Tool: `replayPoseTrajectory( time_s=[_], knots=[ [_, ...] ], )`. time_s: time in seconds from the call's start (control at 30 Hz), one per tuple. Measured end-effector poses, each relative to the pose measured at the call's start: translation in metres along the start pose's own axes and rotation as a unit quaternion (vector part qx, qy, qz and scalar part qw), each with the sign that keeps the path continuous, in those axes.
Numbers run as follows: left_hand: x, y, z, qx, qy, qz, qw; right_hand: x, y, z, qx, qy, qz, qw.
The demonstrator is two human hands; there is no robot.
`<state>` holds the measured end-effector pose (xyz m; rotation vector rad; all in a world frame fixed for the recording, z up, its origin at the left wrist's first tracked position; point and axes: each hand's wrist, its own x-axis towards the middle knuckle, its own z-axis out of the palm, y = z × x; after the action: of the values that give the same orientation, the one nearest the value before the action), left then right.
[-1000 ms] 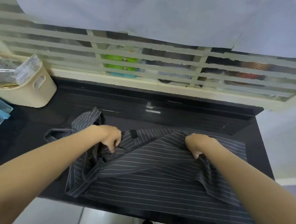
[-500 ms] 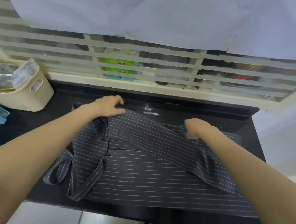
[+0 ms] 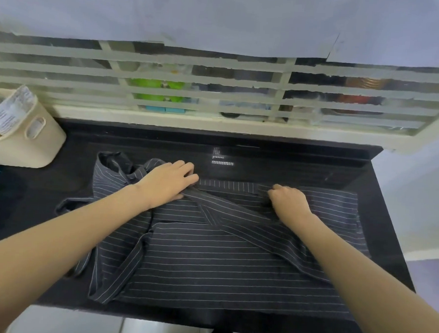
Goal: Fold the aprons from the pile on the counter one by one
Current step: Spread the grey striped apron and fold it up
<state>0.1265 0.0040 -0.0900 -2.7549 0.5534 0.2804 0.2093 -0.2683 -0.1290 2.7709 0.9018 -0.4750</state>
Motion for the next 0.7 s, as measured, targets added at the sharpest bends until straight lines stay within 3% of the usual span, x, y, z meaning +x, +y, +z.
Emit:
replayPoseTrajectory(
  time_s=[0.13,0.2,0.3,0.37,0.47,0.57,0.6,0.63,0.7],
  knots=[
    [-0.02,-0.006,0.008,-0.068,-0.035,0.029,0.997,0.011,0.001,-0.014,0.038,0.004,0.01,0.999],
    [-0.025,-0.006,0.013,-0.14,-0.012,0.029,0.99,0.02,0.009,-0.03,0.064,0.047,0.043,0.996],
    [-0.023,-0.013,0.012,-0.274,0.046,-0.054,0.959,0.031,0.013,-0.05,0.104,0.139,0.105,0.979],
    [-0.015,-0.024,0.011,-0.297,0.052,-0.152,0.941,0.035,0.005,-0.055,0.138,0.165,0.134,0.967],
    [-0.001,-0.034,0.013,-0.268,0.009,-0.303,0.915,0.036,-0.014,-0.049,0.179,0.179,0.058,0.966],
    [-0.003,-0.031,0.009,-0.289,0.14,-0.431,0.843,0.029,-0.03,-0.032,0.155,0.177,-0.11,0.966],
    [-0.009,-0.027,0.009,-0.279,0.194,-0.412,0.845,0.026,-0.033,-0.026,0.13,0.165,-0.161,0.964],
    [-0.016,-0.02,0.009,-0.257,0.218,-0.35,0.874,0.022,-0.036,-0.02,0.102,0.158,-0.204,0.961],
    [-0.03,-0.003,0.016,-0.2,0.181,-0.126,0.955,0.015,-0.038,-0.011,0.034,0.185,-0.263,0.946]
  ],
)
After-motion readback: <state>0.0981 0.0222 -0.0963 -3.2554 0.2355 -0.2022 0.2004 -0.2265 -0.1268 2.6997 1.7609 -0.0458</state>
